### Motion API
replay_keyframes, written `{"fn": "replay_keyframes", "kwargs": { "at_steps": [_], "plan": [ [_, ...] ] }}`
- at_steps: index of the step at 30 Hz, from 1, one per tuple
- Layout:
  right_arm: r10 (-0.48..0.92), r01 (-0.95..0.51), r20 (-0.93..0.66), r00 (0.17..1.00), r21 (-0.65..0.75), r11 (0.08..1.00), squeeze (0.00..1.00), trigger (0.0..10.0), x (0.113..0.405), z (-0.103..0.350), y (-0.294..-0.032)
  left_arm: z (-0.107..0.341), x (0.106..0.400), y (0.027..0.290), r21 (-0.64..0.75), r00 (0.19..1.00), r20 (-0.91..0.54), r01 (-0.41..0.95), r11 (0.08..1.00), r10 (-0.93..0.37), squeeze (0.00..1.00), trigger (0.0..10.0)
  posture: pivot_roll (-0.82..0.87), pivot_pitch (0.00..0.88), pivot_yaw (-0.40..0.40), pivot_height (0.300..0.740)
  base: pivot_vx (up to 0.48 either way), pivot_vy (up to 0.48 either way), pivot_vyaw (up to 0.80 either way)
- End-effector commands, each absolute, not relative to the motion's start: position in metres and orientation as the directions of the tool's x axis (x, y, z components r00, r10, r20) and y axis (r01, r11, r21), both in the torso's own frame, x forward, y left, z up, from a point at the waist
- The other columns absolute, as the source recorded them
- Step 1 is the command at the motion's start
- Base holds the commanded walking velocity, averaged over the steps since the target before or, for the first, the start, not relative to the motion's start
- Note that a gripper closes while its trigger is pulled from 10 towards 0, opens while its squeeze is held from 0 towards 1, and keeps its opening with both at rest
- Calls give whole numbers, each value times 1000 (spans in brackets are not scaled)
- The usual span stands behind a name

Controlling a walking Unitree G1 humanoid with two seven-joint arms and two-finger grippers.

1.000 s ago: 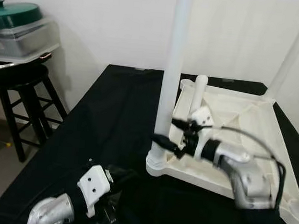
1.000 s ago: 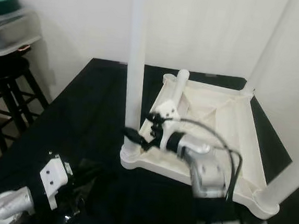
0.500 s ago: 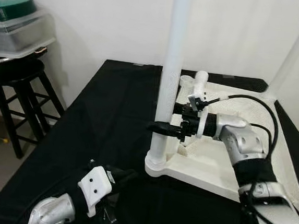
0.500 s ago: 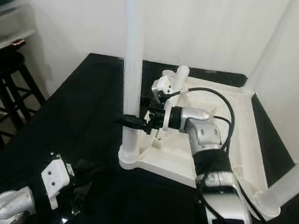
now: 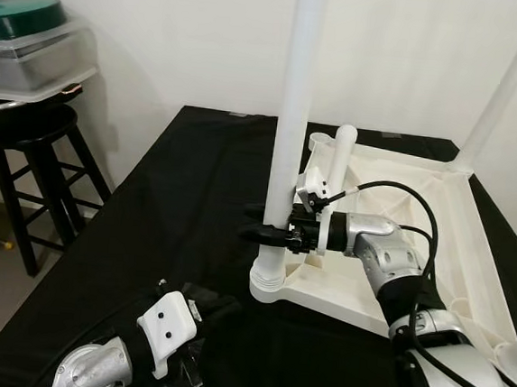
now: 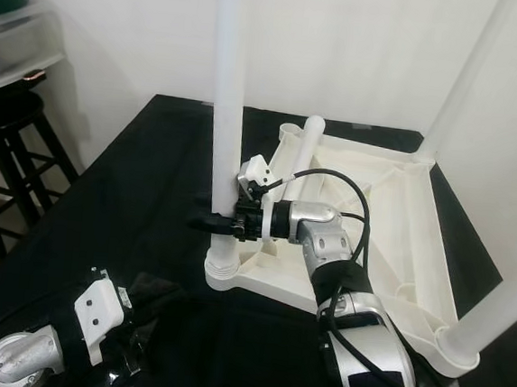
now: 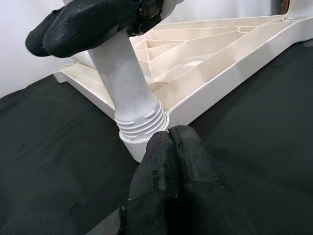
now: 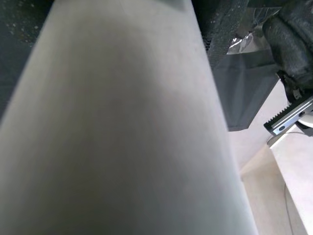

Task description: Building children table

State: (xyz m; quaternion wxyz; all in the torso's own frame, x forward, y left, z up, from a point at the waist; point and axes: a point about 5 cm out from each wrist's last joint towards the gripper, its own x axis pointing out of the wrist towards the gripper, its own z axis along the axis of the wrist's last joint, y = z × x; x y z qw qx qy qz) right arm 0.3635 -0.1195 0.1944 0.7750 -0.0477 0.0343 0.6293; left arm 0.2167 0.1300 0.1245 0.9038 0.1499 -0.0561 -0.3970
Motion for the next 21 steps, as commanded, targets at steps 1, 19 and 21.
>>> {"fn": "replay_keyframes", "kwargs": {
  "at_steps": [1, 19, 21],
  "plan": [
    [971, -977, -106, 213, -26, 211, 0, 0, 364, 194, -124, 120, 215, 131, 318, 680, -38, 702, 637, -732, 0, 10000, -4, 10, -35, 740, 0, 0, 0],
    [638, -627, -150, 756, 118, 770, 0, 0, 294, 133, -70, 122, 218, 135, 313, 681, -42, 704, 637, -731, 0, 10000, -47, 43, -9, 740, 0, 0, 0],
    [630, -623, -157, 760, 96, 776, 0, 0, 300, 134, -76, 122, 219, 135, 317, 678, -42, 706, 634, -734, 0, 10000, -43, 37, -11, 740, 0, 0, 0]
  ]
}}
